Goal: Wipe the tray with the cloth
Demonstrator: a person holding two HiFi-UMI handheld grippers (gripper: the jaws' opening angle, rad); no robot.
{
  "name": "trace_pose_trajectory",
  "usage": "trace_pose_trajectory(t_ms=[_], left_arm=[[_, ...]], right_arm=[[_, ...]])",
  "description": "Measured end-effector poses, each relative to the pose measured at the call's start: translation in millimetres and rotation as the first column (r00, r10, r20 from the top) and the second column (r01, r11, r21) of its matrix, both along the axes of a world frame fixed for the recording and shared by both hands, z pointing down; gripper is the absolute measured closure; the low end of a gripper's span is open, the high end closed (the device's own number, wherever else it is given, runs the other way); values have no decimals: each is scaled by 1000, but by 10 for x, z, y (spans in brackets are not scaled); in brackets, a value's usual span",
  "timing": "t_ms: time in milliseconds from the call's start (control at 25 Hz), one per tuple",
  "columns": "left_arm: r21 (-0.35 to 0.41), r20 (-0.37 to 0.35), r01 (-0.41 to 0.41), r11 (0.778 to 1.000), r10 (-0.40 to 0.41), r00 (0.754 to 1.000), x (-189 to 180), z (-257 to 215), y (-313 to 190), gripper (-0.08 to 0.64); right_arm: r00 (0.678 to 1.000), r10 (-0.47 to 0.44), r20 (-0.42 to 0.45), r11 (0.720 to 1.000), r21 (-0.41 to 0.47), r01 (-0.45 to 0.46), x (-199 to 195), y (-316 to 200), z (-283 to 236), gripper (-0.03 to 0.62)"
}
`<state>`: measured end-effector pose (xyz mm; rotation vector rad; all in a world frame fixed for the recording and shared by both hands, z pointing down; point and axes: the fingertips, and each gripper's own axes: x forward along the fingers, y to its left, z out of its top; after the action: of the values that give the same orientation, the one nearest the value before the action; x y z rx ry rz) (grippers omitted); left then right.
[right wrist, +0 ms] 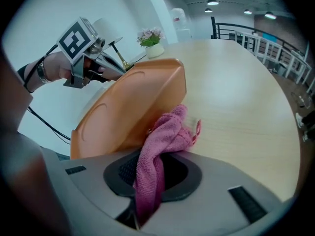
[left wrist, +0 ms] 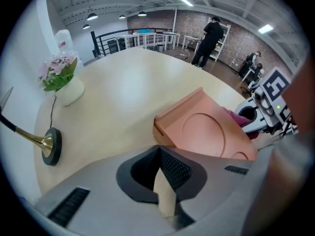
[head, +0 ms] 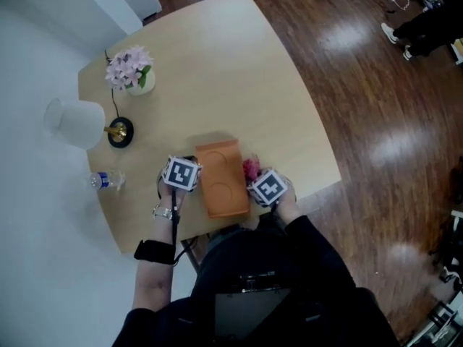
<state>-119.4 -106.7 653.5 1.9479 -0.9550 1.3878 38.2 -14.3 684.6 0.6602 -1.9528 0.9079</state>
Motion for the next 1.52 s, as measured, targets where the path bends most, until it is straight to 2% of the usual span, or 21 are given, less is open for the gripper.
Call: trace_pose_trajectory(t_ms=[120, 240, 360, 440, 560, 640, 760, 880, 1040, 1160, 1320, 1440, 1520], left_arm=[[4, -12, 4, 1000, -4, 1000, -64, -19, 60, 555], [74, -12, -5, 997, 6, 1000, -67, -271, 83, 555], [106, -115, -71, 992, 83, 990, 314, -586, 180, 557], [92, -165, -133, 987, 147, 975, 628, -616, 264, 557], [14, -162, -193, 981, 193, 968, 917, -376, 417, 557], [-37, -149, -191, 981, 184, 972, 964, -211, 507, 557], [-44, -152, -145, 988, 137, 979, 940, -165, 504, 555], [-46, -140, -143, 989, 135, 981, 970, -168, 503, 555], [-73, -104, -146, 986, 138, 985, 968, -139, 522, 555], [-93, -108, -139, 986, 129, 986, 974, -146, 523, 555], [-97, -93, -137, 986, 128, 987, 946, -138, 518, 555], [-77, -79, -139, 987, 133, 988, 917, -140, 494, 555], [-56, -83, -141, 988, 136, 987, 917, -151, 450, 555]], right_arm=[[999, 46, 6, 999, -11, -46, 70, 4, -1, 523], [995, 97, -3, 995, 9, -97, 296, -78, -30, 523], [995, 99, -9, 992, 74, -98, 472, -316, -114, 523], [999, 42, -17, 989, 141, -39, 464, -546, -204, 523], [991, -114, -63, 969, 212, 125, 320, -804, -281, 522], [967, -231, -113, 942, 224, 251, 224, -898, -249, 522], [912, -364, -191, 886, 231, 402, 144, -1024, -236, 523], [867, -462, -187, 836, 235, 497, 47, -1009, -156, 523], [826, -537, -170, 785, 259, 563, -35, -940, -109, 525], [804, -570, -172, 756, 273, 595, -45, -908, -144, 525], [755, -640, -143, 710, 266, 652, -82, -621, -163, 525], [745, -639, -190, 704, 246, 666, -3, -411, -204, 525], [774, -603, -191, 722, 281, 632, -4, -341, -244, 529]])
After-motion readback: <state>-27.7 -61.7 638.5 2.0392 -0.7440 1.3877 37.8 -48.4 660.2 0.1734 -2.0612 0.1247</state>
